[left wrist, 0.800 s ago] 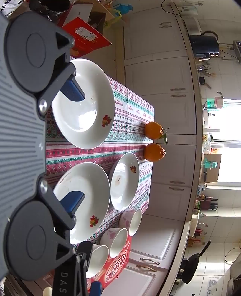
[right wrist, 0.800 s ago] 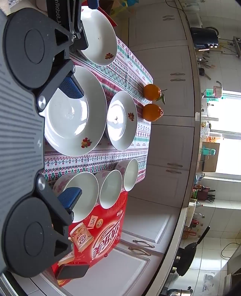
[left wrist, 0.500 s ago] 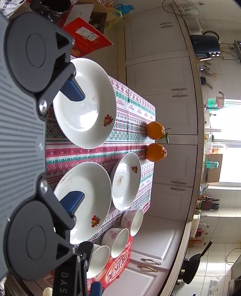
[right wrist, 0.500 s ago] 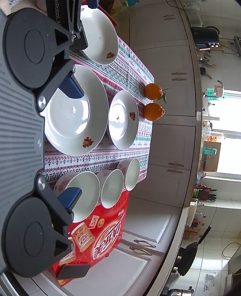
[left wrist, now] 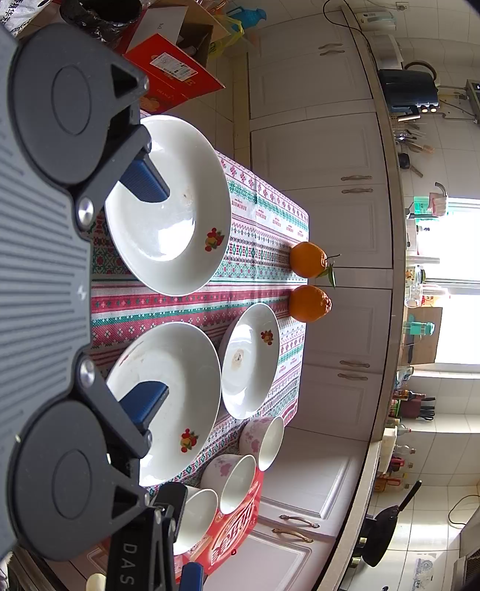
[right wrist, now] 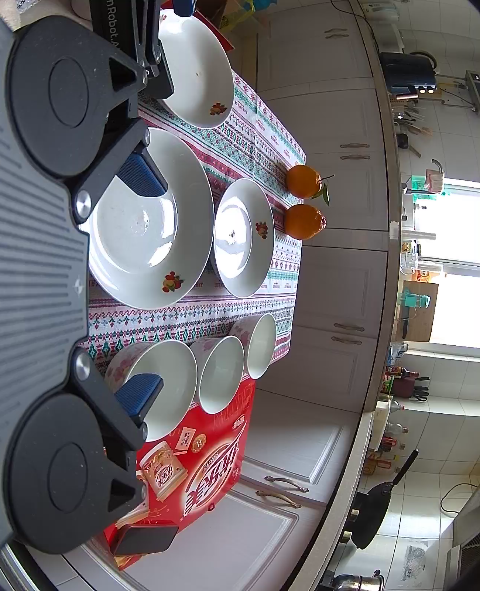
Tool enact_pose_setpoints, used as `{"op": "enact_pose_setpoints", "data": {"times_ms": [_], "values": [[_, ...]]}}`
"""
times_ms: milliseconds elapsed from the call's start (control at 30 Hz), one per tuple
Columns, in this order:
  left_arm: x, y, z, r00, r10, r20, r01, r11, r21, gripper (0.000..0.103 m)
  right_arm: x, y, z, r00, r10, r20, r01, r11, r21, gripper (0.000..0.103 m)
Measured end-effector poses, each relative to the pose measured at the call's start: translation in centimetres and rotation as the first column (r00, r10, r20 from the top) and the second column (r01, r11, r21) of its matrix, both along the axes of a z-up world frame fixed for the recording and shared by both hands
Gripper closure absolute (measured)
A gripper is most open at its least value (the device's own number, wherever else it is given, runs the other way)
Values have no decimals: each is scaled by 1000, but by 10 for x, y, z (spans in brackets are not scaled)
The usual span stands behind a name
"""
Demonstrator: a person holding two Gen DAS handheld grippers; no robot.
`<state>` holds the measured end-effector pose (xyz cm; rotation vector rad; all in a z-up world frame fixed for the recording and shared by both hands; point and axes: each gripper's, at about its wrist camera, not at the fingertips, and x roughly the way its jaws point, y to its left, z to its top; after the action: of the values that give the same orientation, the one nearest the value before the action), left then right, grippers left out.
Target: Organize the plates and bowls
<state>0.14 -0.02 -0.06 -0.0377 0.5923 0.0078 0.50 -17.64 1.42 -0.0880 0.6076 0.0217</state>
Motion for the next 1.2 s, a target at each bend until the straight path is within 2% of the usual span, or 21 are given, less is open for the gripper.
{"op": "enact_pose_setpoints", "data": {"times_ms": [1200], "values": [[0,0,0,1000,0,3,0,1000,-1,1,-1,0,2,1000,-3,9,3,1000,-6,0]]}}
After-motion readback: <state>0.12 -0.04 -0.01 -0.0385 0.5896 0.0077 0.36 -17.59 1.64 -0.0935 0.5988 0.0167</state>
